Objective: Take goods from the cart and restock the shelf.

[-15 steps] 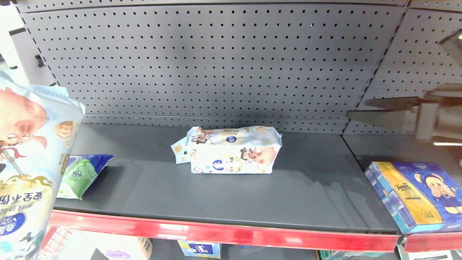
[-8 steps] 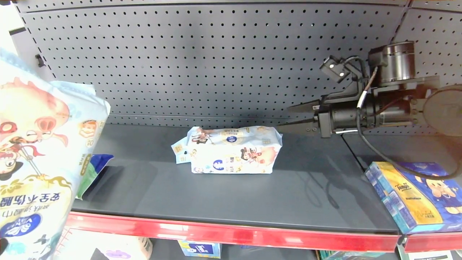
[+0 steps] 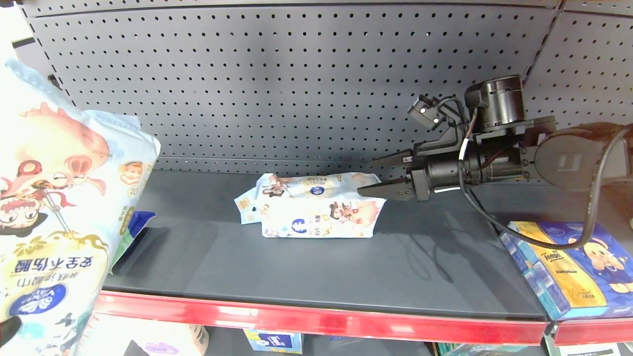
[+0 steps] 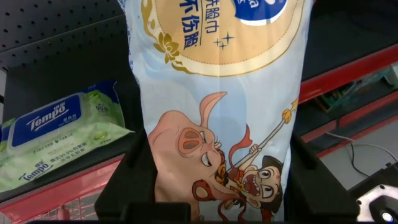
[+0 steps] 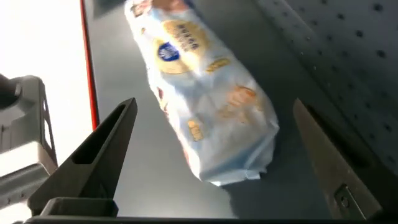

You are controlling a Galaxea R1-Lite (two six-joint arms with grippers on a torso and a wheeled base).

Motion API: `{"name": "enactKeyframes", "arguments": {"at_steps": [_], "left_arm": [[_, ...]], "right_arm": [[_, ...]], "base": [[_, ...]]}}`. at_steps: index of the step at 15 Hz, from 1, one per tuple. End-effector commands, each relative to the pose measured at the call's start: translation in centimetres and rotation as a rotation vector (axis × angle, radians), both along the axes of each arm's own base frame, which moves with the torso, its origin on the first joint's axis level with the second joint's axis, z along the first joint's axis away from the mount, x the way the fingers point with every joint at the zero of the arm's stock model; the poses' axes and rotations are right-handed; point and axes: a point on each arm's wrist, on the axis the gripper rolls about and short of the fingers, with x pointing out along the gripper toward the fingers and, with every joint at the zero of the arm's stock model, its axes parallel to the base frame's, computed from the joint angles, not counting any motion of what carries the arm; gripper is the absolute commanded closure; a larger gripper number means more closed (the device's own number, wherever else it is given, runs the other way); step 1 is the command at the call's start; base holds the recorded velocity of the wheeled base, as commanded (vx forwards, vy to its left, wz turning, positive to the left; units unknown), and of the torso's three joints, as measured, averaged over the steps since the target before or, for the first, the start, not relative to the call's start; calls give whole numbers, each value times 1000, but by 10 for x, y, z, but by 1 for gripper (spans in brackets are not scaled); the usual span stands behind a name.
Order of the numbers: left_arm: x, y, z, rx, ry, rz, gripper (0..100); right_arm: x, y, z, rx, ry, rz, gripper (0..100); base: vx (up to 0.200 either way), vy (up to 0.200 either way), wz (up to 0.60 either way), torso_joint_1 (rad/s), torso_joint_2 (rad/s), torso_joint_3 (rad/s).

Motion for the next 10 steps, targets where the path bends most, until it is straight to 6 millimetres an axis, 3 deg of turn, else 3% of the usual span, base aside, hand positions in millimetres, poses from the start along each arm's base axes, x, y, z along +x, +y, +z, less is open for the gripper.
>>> {"name": "enactKeyframes", "arguments": {"at_steps": [1, 7, 10], "left_arm": [[0, 0, 1, 0, -1, 0, 100], [0, 0, 2, 0, -3, 2, 100], [2, 0, 2, 1, 2, 2, 100]], "right_arm": [[5, 1, -9, -18, -25, 36, 0], [26, 4, -26, -49, -98, 99, 0], [27, 5, -36, -76, -117, 124, 0]], "base": [[0, 0, 0, 0, 0, 0], [0, 0, 0, 0, 0, 0], [0, 0, 0, 0, 0, 0]]}}
